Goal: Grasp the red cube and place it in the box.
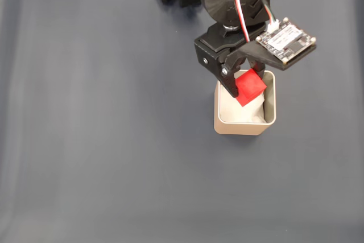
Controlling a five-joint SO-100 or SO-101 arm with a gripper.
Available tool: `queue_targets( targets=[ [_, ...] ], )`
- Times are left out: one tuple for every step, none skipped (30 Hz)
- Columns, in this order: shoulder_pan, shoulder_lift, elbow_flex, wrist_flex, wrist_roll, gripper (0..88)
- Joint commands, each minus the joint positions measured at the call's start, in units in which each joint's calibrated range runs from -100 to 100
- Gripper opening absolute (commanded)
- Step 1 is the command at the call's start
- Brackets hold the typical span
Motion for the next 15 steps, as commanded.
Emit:
queue_targets(
  targets=[
    [-0.6,-0.1,-1.6,-1.1,-0.4,0.6],
    [-0.6,-0.1,-1.6,-1.1,-0.4,0.6],
    [-0.6,0.0,-1.5,-1.1,-0.4,0.7],
    [-0.6,0.0,-1.4,-1.1,-0.4,0.7],
    [-0.6,0.0,-1.4,-1.1,-0.4,0.7],
    [-0.5,0.0,-1.3,-1.1,-0.4,0.7],
    [-0.4,0.1,-1.3,-1.1,-0.4,0.7],
    [-0.4,0.1,-1.2,-1.1,-0.5,0.7],
    [-0.4,0.1,-1.2,-1.1,-0.5,0.7],
    [-0.4,0.1,-1.2,-1.1,-0.5,0.7],
    [-0.5,0.1,-1.2,-1.1,-0.5,0.7],
    [-0.6,0.1,-1.1,-1.1,-0.5,0.8],
    [-0.6,0.0,-1.0,-1.1,-0.5,0.9],
    [-0.7,-0.2,-0.8,-1.2,-0.5,1.4],
    [-0.8,-0.3,-0.7,-1.3,-0.8,2.1]
  ],
)
